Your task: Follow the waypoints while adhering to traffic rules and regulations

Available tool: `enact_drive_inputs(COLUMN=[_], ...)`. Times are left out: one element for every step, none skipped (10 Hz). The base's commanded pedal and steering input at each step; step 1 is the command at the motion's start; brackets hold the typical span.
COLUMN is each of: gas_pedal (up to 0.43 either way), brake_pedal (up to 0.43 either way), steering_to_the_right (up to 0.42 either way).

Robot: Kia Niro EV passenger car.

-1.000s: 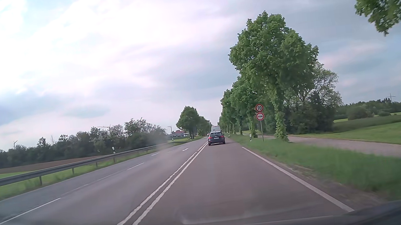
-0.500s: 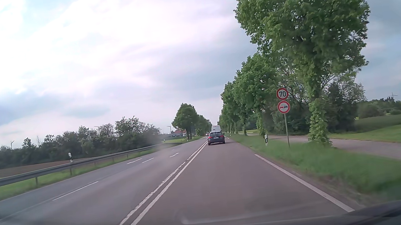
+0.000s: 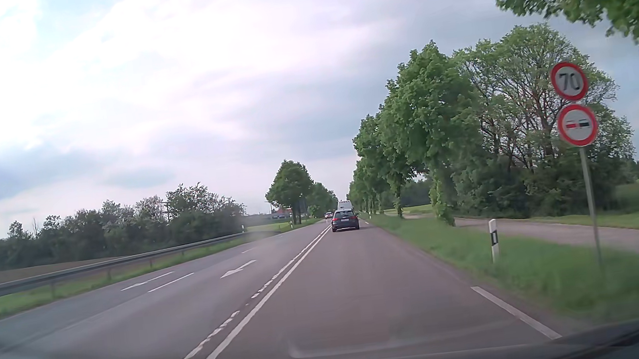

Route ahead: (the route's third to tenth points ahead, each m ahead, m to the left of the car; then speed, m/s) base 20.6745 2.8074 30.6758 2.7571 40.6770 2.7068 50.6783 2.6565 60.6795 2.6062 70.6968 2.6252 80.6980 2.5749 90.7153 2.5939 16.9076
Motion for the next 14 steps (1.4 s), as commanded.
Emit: enact_drive_inputs(gas_pedal=[0.157, 0.157, 0.150, 0.150, 0.150, 0.150, 0.150, 0.150, 0.138, 0.138, 0.138, 0.138, 0.138, 0.138], brake_pedal=[0.000, 0.000, 0.000, 0.000, 0.000, 0.000, 0.000, 0.000, 0.000, 0.000, 0.000, 0.000, 0.000, 0.000], steering_to_the_right=[-0.001, -0.001, -0.001, -0.001, -0.001, -0.001, -0.001, -0.001, -0.001, -0.001, -0.001, -0.001, -0.001, -0.001])
